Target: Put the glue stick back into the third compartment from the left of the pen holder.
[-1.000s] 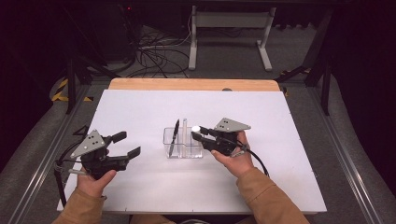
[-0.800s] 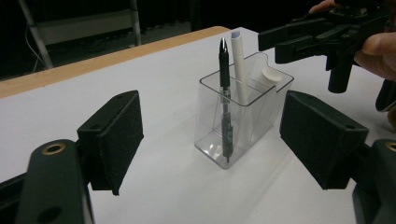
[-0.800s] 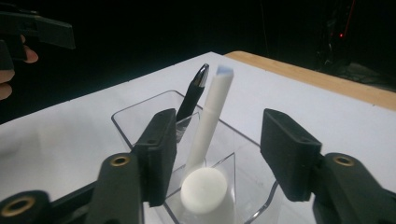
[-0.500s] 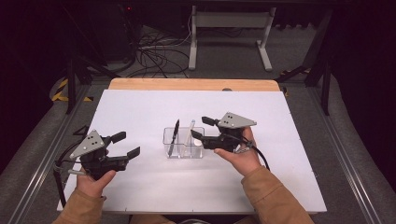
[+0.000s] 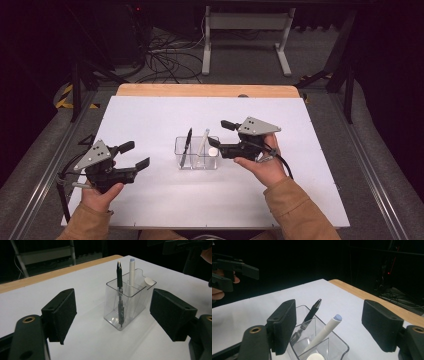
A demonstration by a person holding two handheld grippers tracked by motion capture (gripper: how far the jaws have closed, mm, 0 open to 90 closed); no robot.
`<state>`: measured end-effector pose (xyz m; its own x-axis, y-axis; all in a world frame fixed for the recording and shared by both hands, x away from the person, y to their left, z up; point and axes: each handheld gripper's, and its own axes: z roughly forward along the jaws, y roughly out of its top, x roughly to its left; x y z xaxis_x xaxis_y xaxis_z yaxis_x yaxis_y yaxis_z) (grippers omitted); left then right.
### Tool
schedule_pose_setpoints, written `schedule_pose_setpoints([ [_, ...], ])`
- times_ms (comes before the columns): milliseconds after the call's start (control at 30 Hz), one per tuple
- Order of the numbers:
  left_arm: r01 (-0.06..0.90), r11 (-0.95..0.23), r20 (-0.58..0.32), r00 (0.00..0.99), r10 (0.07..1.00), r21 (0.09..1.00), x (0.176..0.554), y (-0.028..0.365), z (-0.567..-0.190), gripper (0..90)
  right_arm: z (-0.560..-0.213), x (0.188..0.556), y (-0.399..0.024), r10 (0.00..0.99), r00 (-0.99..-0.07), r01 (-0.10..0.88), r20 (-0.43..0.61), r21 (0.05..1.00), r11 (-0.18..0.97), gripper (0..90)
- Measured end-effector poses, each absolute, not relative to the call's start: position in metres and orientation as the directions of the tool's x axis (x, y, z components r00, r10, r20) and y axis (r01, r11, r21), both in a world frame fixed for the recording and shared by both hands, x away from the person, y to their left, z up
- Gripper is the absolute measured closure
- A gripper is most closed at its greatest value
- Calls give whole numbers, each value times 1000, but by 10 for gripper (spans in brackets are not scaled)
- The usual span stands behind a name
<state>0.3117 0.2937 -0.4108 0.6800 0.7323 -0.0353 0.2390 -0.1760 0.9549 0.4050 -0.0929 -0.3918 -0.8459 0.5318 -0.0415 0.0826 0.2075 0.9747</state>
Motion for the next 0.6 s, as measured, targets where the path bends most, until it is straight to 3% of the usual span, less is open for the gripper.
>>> schedule_pose_setpoints([
  [600, 225, -169, -29, 676, 736, 960, 306, 298, -414, 206, -386, 387, -150, 590, -803, 83, -79, 967, 243, 248],
])
